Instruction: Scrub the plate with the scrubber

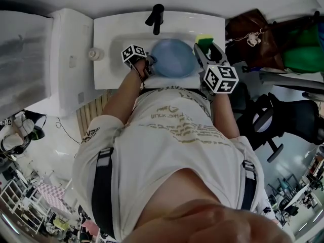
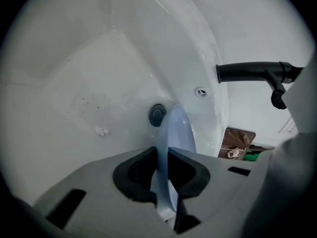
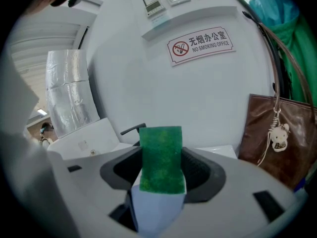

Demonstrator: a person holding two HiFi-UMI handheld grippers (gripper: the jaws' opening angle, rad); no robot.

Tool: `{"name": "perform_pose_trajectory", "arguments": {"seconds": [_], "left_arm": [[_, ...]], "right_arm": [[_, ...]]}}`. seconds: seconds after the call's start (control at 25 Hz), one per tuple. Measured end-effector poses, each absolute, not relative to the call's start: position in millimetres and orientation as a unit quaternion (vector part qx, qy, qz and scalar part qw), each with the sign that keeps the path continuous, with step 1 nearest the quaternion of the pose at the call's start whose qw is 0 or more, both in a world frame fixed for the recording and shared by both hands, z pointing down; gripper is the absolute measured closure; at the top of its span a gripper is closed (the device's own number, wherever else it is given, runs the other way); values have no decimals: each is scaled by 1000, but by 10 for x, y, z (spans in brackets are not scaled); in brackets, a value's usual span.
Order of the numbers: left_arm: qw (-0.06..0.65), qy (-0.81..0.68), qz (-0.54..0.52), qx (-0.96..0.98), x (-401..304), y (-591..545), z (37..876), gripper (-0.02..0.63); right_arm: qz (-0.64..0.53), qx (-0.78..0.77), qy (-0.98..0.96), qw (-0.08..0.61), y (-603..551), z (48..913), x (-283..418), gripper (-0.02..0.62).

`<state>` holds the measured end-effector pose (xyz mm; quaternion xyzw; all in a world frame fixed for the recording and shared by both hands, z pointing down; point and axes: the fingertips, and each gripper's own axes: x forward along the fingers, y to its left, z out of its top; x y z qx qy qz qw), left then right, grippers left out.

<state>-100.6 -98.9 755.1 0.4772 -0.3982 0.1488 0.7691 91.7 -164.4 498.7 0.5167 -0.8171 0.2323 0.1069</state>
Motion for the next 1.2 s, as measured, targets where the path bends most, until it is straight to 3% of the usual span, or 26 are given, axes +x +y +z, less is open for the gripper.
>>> {"name": "perform_pose_trajectory", "arguments": {"seconds": [0.16,0.32,0.56,0.6,0.68,0.76,1.2], "left_arm": [[765,-407,135,481,-1042,-1024,7536,548],[750,-421,124,495,-1118,-1104,7517,444],[678,-489,162,524,-1477,-1192,7460,413],[658,-506,167,531,-1558,-1217,7417,425],[614,-540,168,551,-1695,-1295,7283,534],[568,-552,162,589,-1729,-1411,7103,571],[267,-617,120,730,-1747,-2073,5611,584]], "right_arm": [[231,517,-817,107,-1623,4982,923,347],[232,518,-817,106,-1611,4983,930,347],[232,514,-819,107,-1601,4982,883,347],[231,514,-820,107,-1603,4977,873,347],[228,513,-821,105,-1608,4962,861,347],[227,513,-822,96,-1617,4935,852,348],[150,538,-827,65,-1808,4619,757,359]]}}
